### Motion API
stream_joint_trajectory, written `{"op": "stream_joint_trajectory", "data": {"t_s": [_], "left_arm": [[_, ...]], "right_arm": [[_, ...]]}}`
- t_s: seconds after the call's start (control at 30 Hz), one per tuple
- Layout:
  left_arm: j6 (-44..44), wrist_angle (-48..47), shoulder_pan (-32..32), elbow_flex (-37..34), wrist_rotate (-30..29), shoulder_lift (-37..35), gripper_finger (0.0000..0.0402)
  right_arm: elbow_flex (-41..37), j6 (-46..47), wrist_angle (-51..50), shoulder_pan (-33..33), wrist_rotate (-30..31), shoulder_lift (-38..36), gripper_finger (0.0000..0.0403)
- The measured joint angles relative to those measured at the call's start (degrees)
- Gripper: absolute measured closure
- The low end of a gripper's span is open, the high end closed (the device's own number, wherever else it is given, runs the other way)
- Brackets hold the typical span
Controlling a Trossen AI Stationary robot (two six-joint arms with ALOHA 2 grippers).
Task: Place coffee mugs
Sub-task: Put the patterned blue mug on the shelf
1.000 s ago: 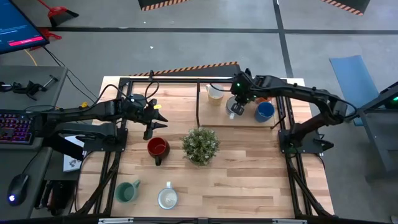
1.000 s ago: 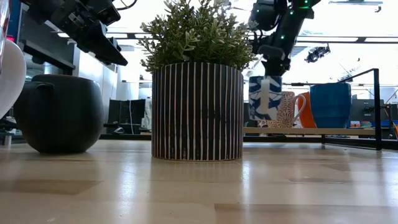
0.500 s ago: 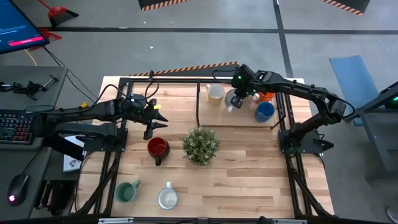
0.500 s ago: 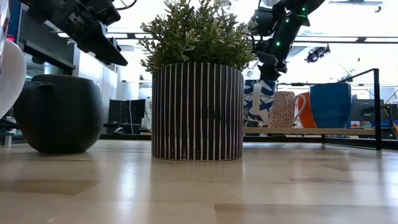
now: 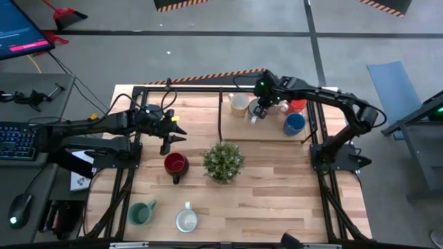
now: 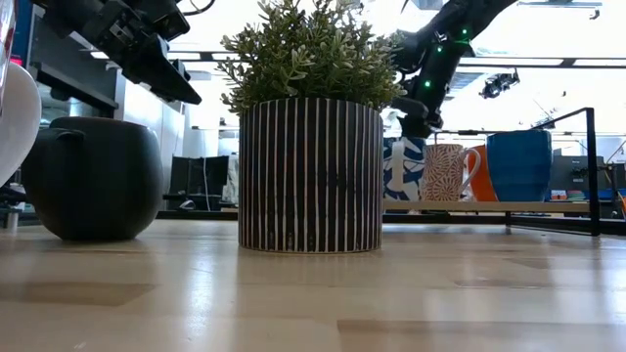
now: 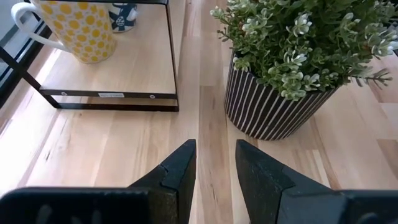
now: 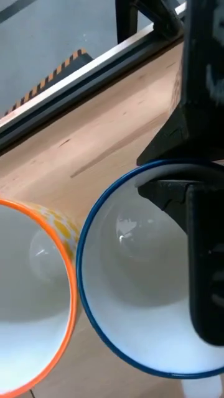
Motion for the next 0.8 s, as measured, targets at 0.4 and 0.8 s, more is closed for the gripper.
{"op": "stream_joint_trajectory", "data": {"t_s": [0.4, 0.8], "left_arm": [[0.48, -0.02, 0.00, 0.00, 0.00, 0.00, 0.0298], [0.44, -0.04, 0.00, 0.00, 0.00, 0.00, 0.0298]], "right_arm": [[2.31, -0.01, 0.06, -1.89, -0.55, 0.09, 0.0350], [2.33, 0.46, -2.06, -1.96, -1.78, 0.22, 0.0386]]}}
